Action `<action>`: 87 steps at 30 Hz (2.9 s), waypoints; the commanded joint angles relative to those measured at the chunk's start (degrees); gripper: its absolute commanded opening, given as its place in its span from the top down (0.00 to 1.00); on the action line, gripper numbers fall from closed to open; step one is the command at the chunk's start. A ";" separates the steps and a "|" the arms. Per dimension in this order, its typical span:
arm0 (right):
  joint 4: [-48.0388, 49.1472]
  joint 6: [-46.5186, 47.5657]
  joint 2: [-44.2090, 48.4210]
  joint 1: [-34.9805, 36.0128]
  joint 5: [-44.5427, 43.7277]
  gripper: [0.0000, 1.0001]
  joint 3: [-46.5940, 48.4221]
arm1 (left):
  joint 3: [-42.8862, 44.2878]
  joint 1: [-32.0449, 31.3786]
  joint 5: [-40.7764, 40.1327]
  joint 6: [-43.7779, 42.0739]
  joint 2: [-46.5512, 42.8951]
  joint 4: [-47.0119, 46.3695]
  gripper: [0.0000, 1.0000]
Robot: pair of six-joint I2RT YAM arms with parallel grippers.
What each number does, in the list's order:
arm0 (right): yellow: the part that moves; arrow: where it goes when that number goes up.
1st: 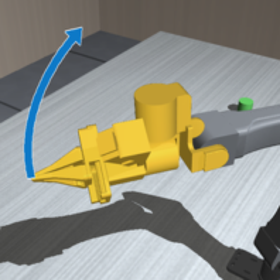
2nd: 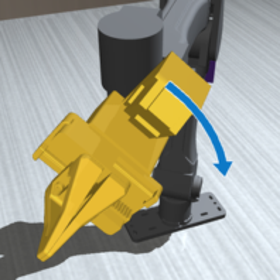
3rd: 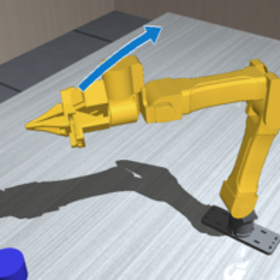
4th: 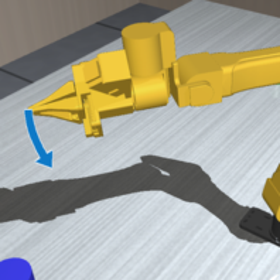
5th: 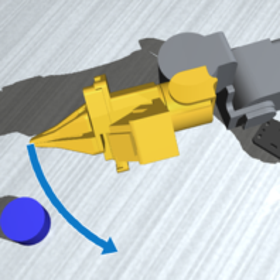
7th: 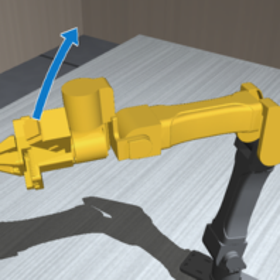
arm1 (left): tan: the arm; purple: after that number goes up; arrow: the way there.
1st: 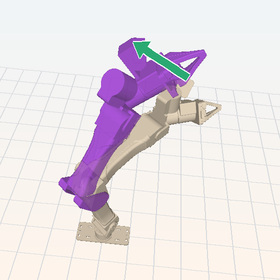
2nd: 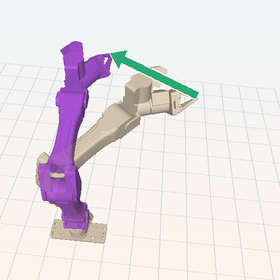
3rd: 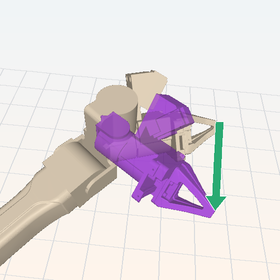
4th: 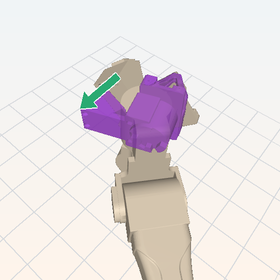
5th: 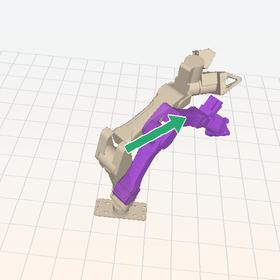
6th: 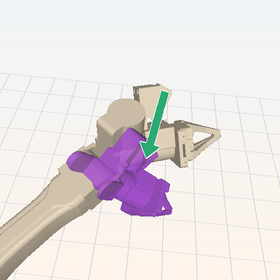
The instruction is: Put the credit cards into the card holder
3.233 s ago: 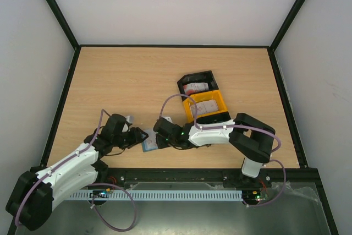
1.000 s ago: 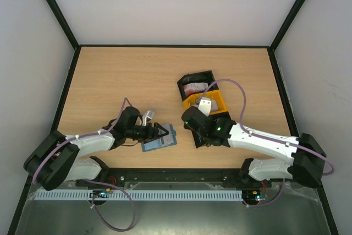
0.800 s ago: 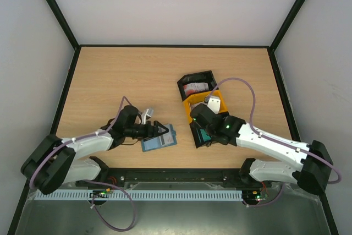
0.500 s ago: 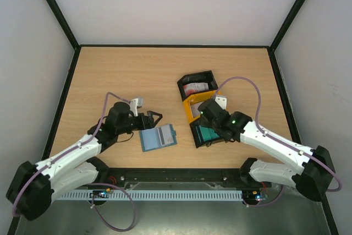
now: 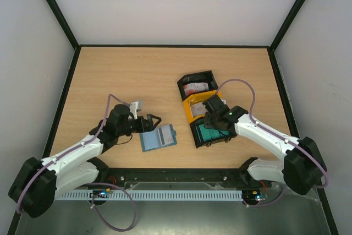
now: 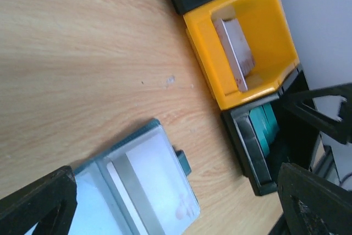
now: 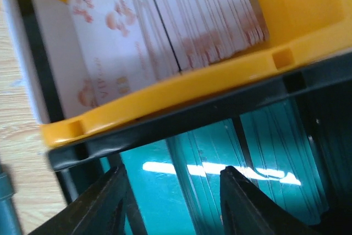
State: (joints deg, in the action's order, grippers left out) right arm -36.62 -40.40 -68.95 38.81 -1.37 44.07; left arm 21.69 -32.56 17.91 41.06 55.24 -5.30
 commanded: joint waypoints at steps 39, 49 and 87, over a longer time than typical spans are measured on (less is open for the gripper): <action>10.13 0.67 -3.02 -2.42 18.85 0.80 -4.58 | 12.64 -16.29 10.01 2.10 42.83 -25.84 0.49; 13.77 -0.05 -1.19 -2.43 25.38 0.80 -8.38 | 14.18 -17.16 8.81 2.06 45.74 -25.89 0.55; 10.97 3.68 -2.61 -2.42 20.54 0.98 -4.27 | 15.67 -18.31 9.20 2.02 47.98 -27.04 0.65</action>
State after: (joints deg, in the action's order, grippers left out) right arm -21.76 -37.78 -73.93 36.12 23.46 36.07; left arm 36.40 -50.35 27.86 43.94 101.69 -32.51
